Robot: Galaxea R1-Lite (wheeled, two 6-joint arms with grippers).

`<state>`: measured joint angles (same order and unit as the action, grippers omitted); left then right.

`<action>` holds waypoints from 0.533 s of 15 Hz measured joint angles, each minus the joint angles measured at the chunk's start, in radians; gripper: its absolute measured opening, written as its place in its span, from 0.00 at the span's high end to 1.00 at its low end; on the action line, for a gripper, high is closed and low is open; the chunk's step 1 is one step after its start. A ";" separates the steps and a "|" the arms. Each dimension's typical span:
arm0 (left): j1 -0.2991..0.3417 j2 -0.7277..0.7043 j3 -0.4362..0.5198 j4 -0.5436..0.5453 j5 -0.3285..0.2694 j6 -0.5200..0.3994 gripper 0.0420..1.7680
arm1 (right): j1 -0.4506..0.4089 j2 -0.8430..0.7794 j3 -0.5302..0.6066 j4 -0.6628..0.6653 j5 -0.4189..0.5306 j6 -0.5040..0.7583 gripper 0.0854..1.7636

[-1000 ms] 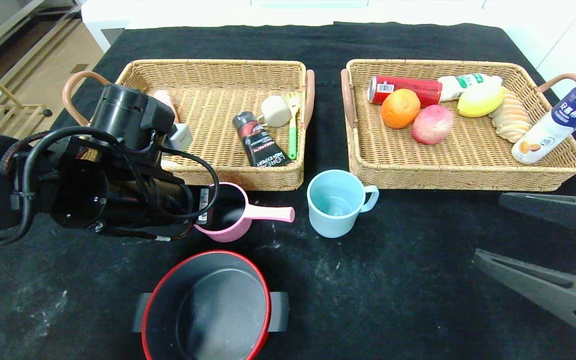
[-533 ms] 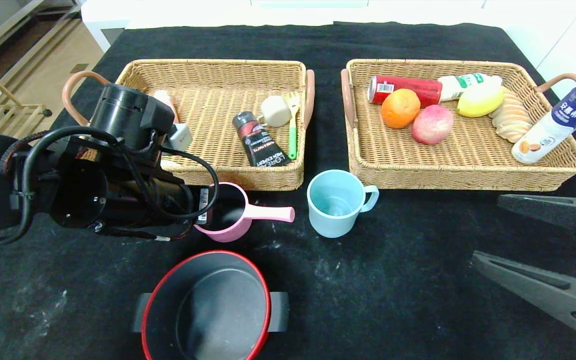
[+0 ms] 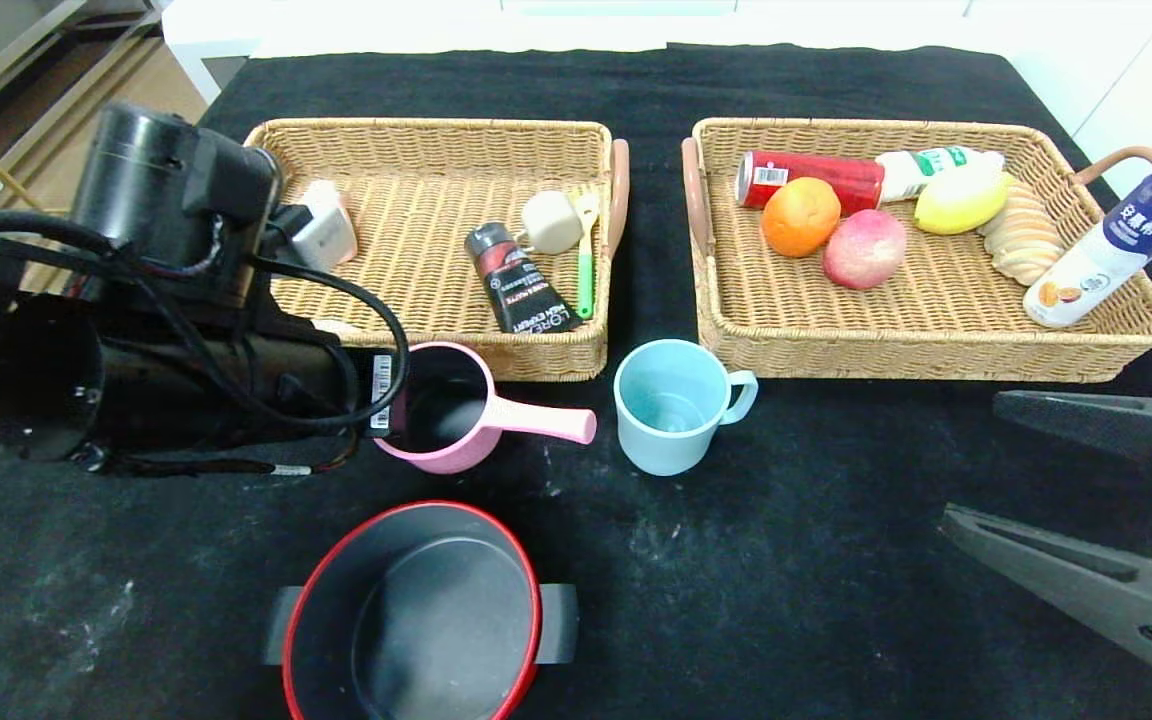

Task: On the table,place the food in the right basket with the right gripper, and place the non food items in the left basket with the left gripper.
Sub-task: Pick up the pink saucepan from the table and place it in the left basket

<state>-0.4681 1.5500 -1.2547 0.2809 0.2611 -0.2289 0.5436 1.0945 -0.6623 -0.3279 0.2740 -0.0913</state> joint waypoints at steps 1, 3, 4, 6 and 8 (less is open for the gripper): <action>-0.009 -0.025 -0.001 0.000 -0.012 0.000 0.93 | 0.000 0.002 0.000 0.000 0.000 0.000 0.03; -0.020 -0.076 0.000 0.005 -0.020 0.000 0.93 | -0.001 0.005 0.000 0.000 0.000 0.000 0.03; -0.022 -0.095 -0.004 0.005 -0.020 0.000 0.93 | -0.001 0.005 0.000 0.000 0.000 0.000 0.03; -0.018 -0.122 -0.037 0.003 -0.021 0.001 0.93 | -0.002 0.007 0.000 0.000 0.000 0.000 0.03; -0.007 -0.124 -0.094 0.005 -0.021 0.001 0.93 | -0.002 0.007 0.000 0.000 0.000 0.000 0.03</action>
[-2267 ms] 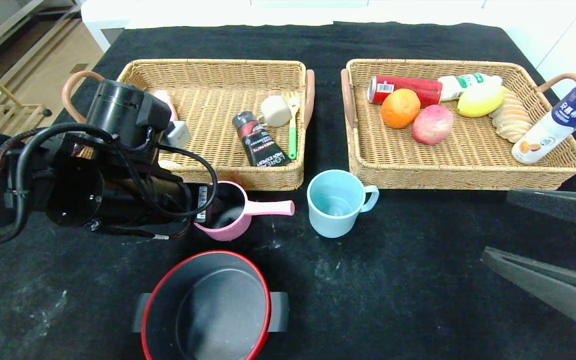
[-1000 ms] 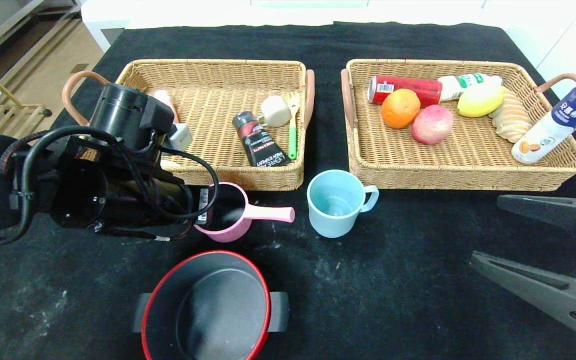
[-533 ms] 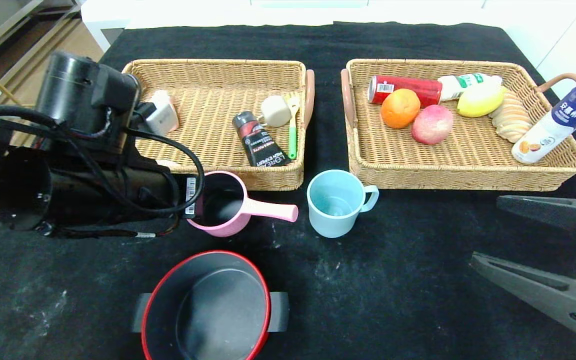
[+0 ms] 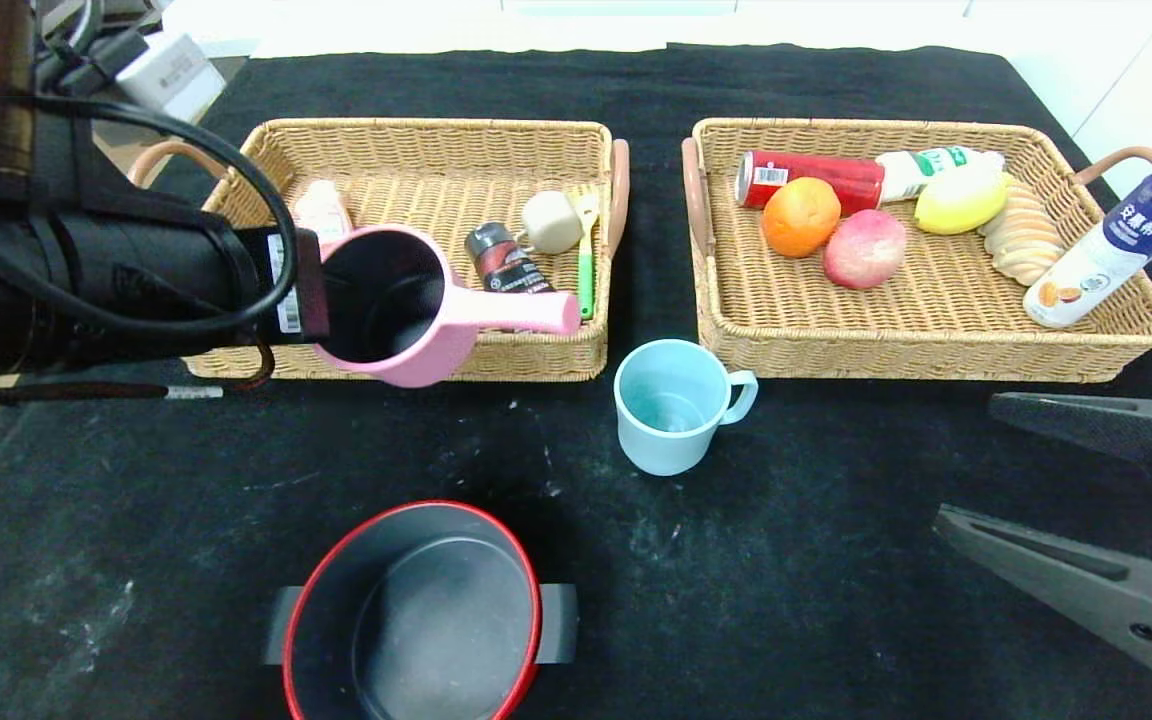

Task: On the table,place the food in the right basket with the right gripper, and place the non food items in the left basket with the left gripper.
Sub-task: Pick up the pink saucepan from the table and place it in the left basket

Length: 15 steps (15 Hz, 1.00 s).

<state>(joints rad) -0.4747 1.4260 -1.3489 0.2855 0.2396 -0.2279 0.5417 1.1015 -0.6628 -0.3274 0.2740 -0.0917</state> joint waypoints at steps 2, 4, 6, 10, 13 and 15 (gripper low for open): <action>0.025 0.022 -0.069 -0.004 0.000 -0.003 0.93 | -0.001 0.000 -0.001 0.000 0.000 0.000 0.03; 0.064 0.068 -0.151 -0.006 -0.003 -0.006 0.93 | -0.001 0.000 -0.001 0.000 0.000 0.000 0.03; 0.113 0.124 -0.222 -0.007 -0.006 -0.007 0.93 | -0.002 0.000 -0.002 0.000 0.000 0.000 0.03; 0.207 0.236 -0.279 -0.149 -0.008 -0.035 0.93 | -0.005 0.000 -0.005 -0.002 -0.002 0.000 0.03; 0.253 0.304 -0.297 -0.196 -0.011 -0.040 0.93 | -0.013 -0.003 -0.007 -0.002 -0.002 0.000 0.03; 0.264 0.331 -0.303 -0.219 -0.021 -0.041 0.93 | -0.017 -0.005 -0.009 -0.003 -0.001 0.000 0.03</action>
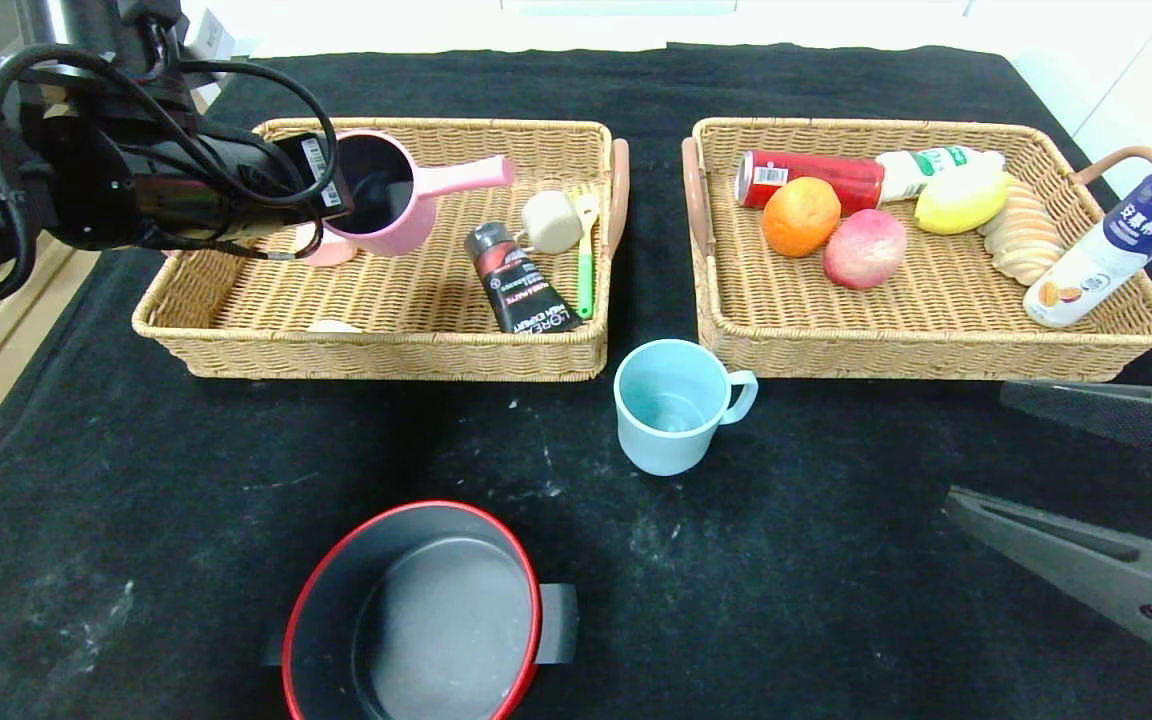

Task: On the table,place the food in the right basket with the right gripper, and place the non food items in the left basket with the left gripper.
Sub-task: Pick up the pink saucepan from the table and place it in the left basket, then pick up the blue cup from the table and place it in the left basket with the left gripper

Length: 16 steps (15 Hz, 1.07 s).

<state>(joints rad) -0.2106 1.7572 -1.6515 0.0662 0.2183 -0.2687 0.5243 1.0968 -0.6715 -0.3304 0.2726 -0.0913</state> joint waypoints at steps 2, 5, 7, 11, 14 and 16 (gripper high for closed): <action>0.002 0.013 -0.003 0.000 -0.005 -0.001 0.93 | -0.001 -0.002 -0.002 -0.001 0.000 0.000 0.03; 0.004 0.020 -0.005 -0.001 -0.003 -0.001 0.73 | -0.001 -0.004 0.000 -0.013 0.000 0.001 0.03; 0.003 0.022 -0.004 0.000 0.003 -0.002 0.57 | -0.002 -0.004 0.001 -0.013 0.000 0.001 0.03; 0.002 0.008 0.006 0.009 0.005 -0.001 0.35 | -0.002 -0.004 0.003 -0.014 0.001 0.001 0.03; -0.007 -0.031 0.040 0.020 0.003 0.000 0.25 | -0.001 -0.003 0.004 -0.014 0.002 0.000 0.03; -0.032 -0.081 0.099 0.031 0.000 0.003 0.20 | -0.005 -0.003 0.004 -0.014 0.002 0.000 0.03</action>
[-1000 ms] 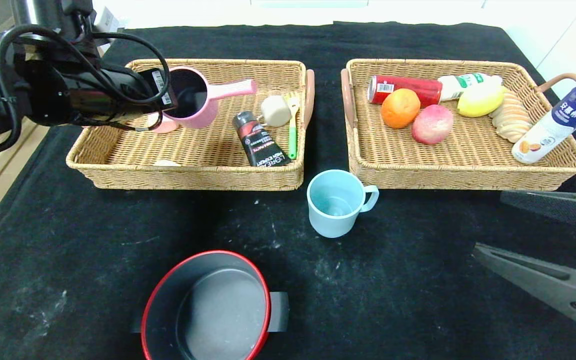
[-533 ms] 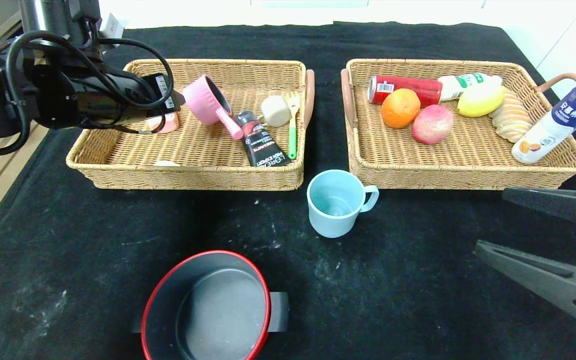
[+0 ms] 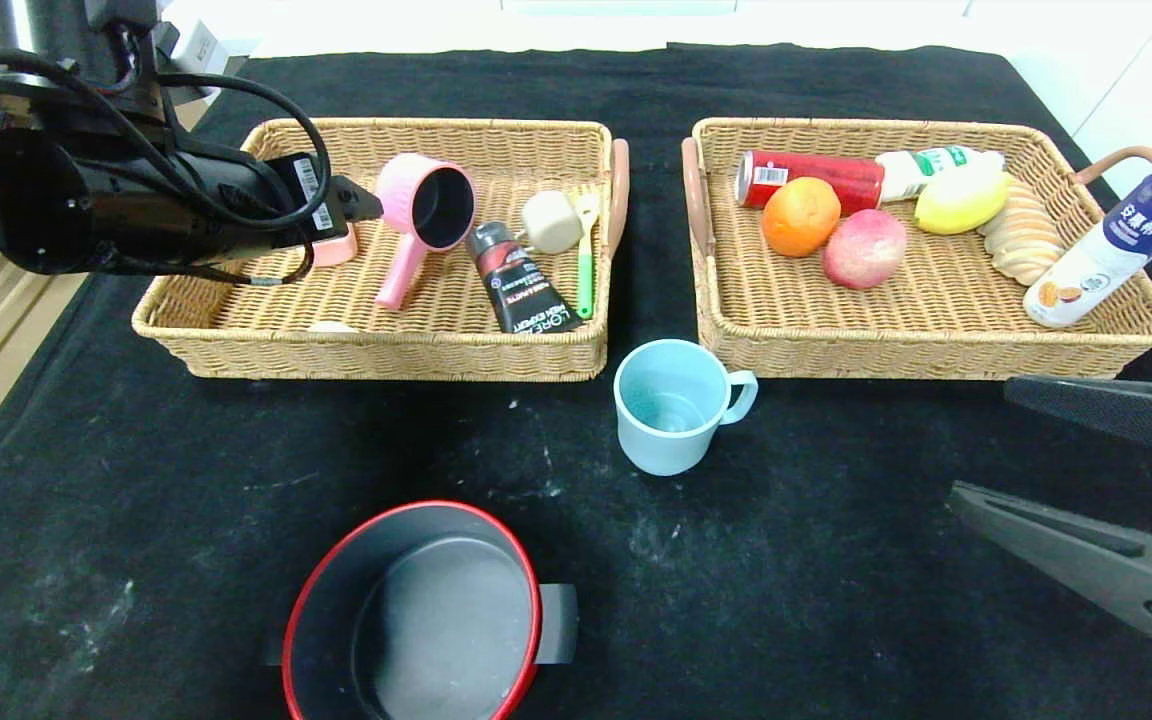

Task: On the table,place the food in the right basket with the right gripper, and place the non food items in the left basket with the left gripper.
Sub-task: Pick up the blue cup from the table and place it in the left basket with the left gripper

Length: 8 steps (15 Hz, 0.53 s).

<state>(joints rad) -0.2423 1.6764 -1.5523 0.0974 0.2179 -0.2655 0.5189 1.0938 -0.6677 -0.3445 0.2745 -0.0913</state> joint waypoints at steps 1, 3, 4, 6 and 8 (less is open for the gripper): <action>-0.017 -0.026 0.028 0.007 -0.001 0.001 0.18 | -0.003 0.000 0.000 0.000 0.000 0.000 0.03; -0.071 -0.090 0.086 0.053 -0.002 0.004 0.15 | -0.008 0.001 -0.002 0.000 0.000 0.000 0.03; -0.111 -0.126 0.108 0.094 -0.003 0.004 0.13 | -0.009 0.001 -0.002 -0.001 0.000 0.000 0.03; -0.192 -0.182 0.131 0.169 -0.004 0.001 0.11 | -0.010 0.001 -0.002 0.000 0.000 0.000 0.03; -0.275 -0.214 0.137 0.208 -0.003 -0.004 0.09 | -0.010 0.001 -0.003 -0.001 0.000 0.000 0.03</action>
<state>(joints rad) -0.5170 1.4623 -1.4153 0.3057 0.2153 -0.2694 0.5089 1.0953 -0.6706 -0.3453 0.2740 -0.0909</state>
